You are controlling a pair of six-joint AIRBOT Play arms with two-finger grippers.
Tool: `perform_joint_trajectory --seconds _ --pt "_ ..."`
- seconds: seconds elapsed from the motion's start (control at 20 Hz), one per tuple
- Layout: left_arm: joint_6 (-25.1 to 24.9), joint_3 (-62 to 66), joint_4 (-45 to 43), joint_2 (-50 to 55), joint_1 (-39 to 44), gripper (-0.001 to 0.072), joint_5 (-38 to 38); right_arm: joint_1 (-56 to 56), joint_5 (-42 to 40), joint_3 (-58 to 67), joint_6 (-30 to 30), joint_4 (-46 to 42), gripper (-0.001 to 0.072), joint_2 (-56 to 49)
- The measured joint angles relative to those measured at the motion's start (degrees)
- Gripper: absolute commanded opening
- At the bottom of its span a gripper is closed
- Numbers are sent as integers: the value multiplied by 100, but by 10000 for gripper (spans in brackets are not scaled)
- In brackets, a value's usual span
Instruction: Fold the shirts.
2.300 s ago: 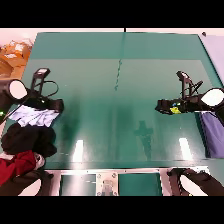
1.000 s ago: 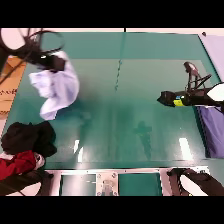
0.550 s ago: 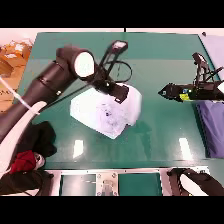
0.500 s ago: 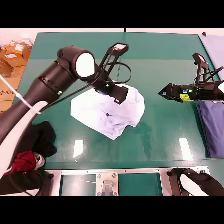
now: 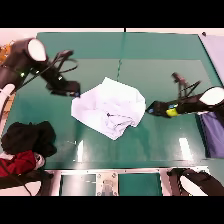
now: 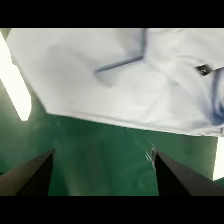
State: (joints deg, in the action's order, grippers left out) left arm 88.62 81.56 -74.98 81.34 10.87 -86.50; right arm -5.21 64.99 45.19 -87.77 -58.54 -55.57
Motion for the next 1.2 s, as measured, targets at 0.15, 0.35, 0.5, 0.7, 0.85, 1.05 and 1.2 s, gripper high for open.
perform_joint_trajectory --seconds 0.15,0.35,0.5,0.7,0.85,1.05,1.2 --pt "-109 -1174 208 -13 -522 718 337 -702 -529 -326 -2 378 538 -280" --pt "-367 -2409 964 22 -745 718 1434 -1375 -1123 -411 57 1130 538 -951" --pt "-605 -2824 1731 164 -815 716 2162 -1707 -1314 -330 190 1578 538 -1349" --pt "-944 -3016 2474 396 -837 26 2942 -1923 -1408 -262 267 1836 538 -1572" --pt "-1244 -3067 2721 457 -835 25 3126 -1996 -1488 -245 286 2044 532 -1722" --pt "-1504 -3082 2830 474 -841 25 3040 -2133 -1770 -240 297 2297 324 -2059" --pt "-1600 -3086 2850 476 -841 24 2922 -2227 -1945 -234 522 2712 16 -2288"
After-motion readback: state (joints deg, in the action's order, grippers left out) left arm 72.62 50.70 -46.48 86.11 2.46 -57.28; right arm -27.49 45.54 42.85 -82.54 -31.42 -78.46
